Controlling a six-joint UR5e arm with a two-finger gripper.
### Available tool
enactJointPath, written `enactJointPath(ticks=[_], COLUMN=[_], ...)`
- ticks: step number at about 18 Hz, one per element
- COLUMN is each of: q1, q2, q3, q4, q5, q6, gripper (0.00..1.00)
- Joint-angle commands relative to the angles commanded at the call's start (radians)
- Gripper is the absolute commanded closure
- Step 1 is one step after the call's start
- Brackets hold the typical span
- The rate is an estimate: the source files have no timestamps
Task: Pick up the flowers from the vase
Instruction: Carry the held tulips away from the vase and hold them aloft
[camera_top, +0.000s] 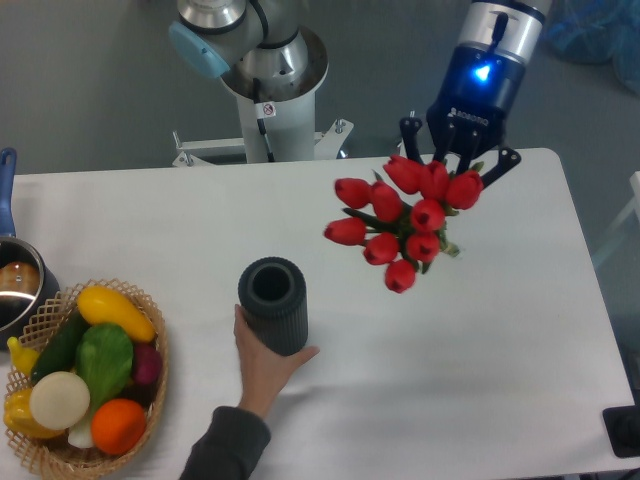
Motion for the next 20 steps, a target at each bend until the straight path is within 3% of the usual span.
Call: enactJointPath(ticks=[3,7,11,16,20], q1=[-0.002,-0.024,-0.06,-0.13,-0.152], q2=[-0.035,-0.075,-0.129,-0.163,-0.173], q3=[0.008,0.023,0.041,0.078,0.078], q4=[0.006,0.008,0.0,-0.006,-0.014], q5=[0.038,0.199,0.328,0.474,0.517], q6=[0.006,0.026,0.04,0.046,0.048], gripper=[0.95,0.88,0.88,0.88,0.88])
